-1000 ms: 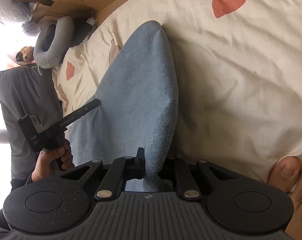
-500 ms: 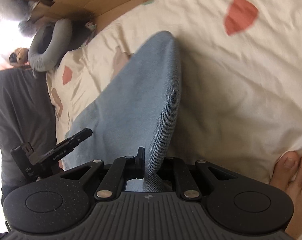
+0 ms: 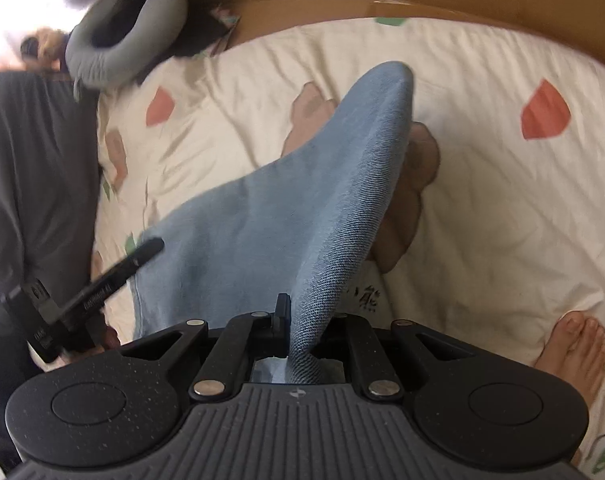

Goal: Fold clothes

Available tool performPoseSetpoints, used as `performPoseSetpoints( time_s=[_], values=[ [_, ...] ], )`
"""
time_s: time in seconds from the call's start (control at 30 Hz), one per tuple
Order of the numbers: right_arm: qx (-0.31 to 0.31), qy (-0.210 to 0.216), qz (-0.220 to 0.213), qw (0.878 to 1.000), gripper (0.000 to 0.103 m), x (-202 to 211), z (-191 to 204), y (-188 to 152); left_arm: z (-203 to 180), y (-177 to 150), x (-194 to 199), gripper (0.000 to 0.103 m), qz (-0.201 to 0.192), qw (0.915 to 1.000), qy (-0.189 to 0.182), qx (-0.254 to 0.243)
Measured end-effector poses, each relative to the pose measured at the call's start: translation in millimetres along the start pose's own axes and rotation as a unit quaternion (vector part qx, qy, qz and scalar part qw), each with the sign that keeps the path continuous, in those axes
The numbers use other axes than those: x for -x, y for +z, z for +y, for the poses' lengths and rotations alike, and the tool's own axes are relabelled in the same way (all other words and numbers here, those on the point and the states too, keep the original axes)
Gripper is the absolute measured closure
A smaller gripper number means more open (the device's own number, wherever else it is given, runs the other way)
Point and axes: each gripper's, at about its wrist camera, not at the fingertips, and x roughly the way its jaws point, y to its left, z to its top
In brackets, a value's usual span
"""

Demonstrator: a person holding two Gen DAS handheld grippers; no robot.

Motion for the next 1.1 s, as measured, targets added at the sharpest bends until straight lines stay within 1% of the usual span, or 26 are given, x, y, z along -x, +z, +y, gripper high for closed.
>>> performPoseSetpoints(
  time_s=[0.27,0.37,0.47,0.63,0.83,1.03,1.1],
  values=[
    [0.038,-0.046,-0.005,0.998,0.098,6,71,-8,41,1,26,0.046,-0.025,0.9981,0.021,0.052],
    [0.067,-0.058,-0.005,0.996,0.098,5,101,-13,56,-2,34,0.046,-0.037,0.9954,0.015,0.087],
    [0.097,-0.073,-0.002,0.993,0.098,4,130,-18,64,-10,39,0.046,-0.045,0.9922,0.007,0.116],
    [0.148,-0.106,0.007,0.983,0.098,-5,173,-23,76,-22,46,0.046,-0.052,0.9878,-0.009,0.146],
    [0.186,-0.134,0.018,0.973,0.098,-21,214,-31,98,-33,55,0.046,-0.064,0.9823,0.002,0.176],
    [0.199,-0.146,0.017,0.969,0.097,-39,240,-37,119,-44,63,0.046,-0.075,0.9756,0.013,0.206],
    [0.2,-0.144,0.014,0.969,0.097,-44,246,-39,123,-51,62,0.046,-0.072,0.9731,0.001,0.219]
  ],
)
